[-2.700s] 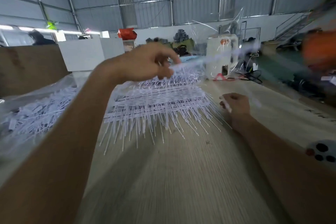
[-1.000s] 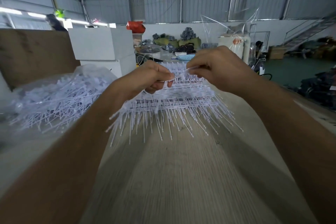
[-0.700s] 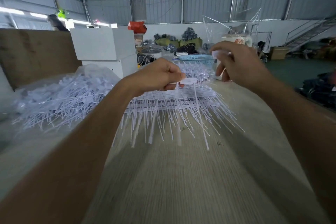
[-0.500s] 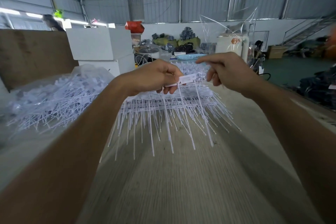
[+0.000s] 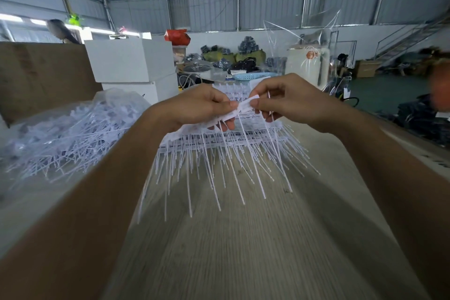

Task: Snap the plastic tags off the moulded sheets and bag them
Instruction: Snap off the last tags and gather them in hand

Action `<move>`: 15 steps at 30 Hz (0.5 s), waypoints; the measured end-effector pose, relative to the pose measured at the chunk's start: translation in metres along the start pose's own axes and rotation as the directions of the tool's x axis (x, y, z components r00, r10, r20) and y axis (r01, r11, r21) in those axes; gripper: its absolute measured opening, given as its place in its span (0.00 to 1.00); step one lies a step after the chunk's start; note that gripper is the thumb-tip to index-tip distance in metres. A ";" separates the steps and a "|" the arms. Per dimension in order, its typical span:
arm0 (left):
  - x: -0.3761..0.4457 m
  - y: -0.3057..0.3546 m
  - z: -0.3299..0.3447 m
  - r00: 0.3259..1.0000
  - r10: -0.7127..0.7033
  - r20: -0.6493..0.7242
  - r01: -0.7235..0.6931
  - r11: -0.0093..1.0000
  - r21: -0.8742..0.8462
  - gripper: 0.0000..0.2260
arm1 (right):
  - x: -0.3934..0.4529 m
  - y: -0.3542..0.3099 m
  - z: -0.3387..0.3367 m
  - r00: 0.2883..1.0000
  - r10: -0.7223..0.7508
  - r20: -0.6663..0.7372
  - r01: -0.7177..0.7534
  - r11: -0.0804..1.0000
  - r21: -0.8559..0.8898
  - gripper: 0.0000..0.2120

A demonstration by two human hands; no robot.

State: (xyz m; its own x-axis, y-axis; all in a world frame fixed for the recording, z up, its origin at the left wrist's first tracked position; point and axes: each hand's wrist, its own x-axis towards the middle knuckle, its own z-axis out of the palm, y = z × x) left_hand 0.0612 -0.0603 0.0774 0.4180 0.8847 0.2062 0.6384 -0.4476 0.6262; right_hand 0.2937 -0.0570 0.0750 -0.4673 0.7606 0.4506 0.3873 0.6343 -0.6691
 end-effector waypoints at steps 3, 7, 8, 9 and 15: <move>-0.003 0.004 0.000 0.999 0.031 -0.021 -0.033 0.992 -0.126 0.17 | -0.001 0.000 -0.001 1.000 0.008 -0.027 -0.006 0.998 0.064 0.06; 0.000 0.009 0.004 0.995 -0.009 -0.095 -0.001 0.994 -0.113 0.21 | -0.001 -0.001 -0.004 1.000 -0.011 -0.014 0.011 0.999 0.045 0.07; 0.000 0.010 0.005 0.995 -0.022 -0.099 0.012 0.994 -0.104 0.21 | 0.000 -0.001 -0.004 1.000 -0.023 -0.005 0.023 1.000 -0.011 0.07; 0.001 0.010 0.005 0.995 -0.033 -0.097 0.024 0.995 -0.099 0.21 | 0.000 -0.002 -0.003 0.999 -0.037 0.007 0.037 0.996 -0.077 0.06; 0.006 0.008 0.007 0.987 -0.123 -0.100 0.104 0.978 -0.180 0.15 | 0.005 -0.001 0.000 0.991 -0.130 -0.025 0.112 0.923 -0.367 0.07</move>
State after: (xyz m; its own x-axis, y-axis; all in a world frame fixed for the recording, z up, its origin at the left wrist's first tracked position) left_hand 0.0738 -0.0594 0.0782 0.2694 0.9416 0.2018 0.5516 -0.3227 0.7692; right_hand 0.2911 -0.0534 0.0782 -0.4938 0.6748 0.5485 0.5969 0.7217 -0.3505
